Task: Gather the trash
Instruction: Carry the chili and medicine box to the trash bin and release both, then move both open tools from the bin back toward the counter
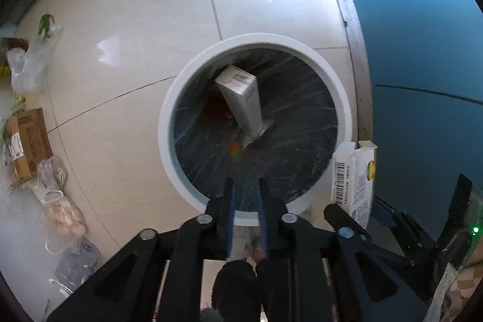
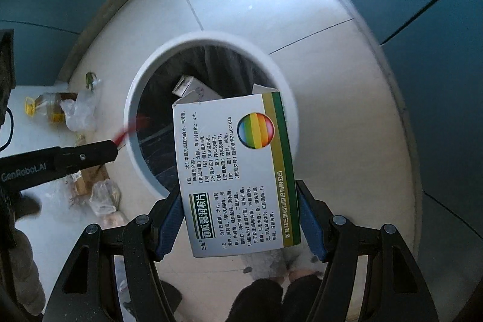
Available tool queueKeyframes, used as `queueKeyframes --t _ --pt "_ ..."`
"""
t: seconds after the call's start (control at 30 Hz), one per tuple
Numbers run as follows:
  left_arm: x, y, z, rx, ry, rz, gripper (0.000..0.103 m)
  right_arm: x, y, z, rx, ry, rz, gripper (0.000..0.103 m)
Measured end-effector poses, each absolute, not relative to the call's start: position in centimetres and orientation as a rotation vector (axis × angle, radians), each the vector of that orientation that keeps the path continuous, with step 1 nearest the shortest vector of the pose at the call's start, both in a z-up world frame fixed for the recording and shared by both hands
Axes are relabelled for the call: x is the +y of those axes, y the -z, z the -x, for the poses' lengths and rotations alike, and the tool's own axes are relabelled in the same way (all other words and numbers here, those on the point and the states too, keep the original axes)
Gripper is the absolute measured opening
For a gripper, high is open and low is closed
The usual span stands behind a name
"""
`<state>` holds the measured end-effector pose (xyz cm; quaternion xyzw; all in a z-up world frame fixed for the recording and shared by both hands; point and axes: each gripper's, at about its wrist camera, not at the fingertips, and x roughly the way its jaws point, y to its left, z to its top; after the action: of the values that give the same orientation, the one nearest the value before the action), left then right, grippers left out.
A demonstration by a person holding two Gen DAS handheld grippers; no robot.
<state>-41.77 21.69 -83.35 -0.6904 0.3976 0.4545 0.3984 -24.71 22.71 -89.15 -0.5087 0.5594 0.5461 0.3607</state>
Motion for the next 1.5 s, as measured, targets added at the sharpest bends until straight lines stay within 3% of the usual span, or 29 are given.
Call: queueKeyframes --t 0.03,0.07,0.1,0.13,0.17,0.27,0.57,0.9,1.5 --pt "21.6 83.1 42.0 1.008 -1.168 1.732 0.05 22.7 89.9 24.9 1.451 -1.411 1.319 0.072" --pt "21.4 82.9 42.4 1.022 -1.2 1.717 0.065 22.7 90.4 25.3 1.455 -1.421 1.332 0.072" --pt "21.2 82.6 42.8 1.025 -1.236 1.697 0.086 22.6 90.9 25.6 1.453 -1.432 1.338 0.076" --pt "21.1 82.5 43.0 1.027 -1.255 1.681 0.089 22.6 91.1 25.8 1.444 -1.435 1.346 0.093" --pt "20.9 82.0 43.4 1.042 -1.287 1.661 0.089 22.6 91.2 26.1 1.423 -1.436 1.361 0.1" --pt "20.4 80.7 44.0 1.104 -1.373 1.584 0.102 22.6 90.9 26.8 1.384 -1.448 1.367 0.102" --pt "18.9 75.3 44.2 1.137 -1.538 1.422 0.103 22.8 86.3 26.1 1.247 -1.415 1.363 0.103" --pt "15.9 66.6 43.1 1.101 -1.576 1.41 0.103 21.7 76.8 25.0 1.171 -1.437 1.345 0.103" --pt "9.0 42.5 40.4 0.998 -1.562 1.271 0.103 15.0 47.0 21.4 1.047 -1.528 1.229 0.103"
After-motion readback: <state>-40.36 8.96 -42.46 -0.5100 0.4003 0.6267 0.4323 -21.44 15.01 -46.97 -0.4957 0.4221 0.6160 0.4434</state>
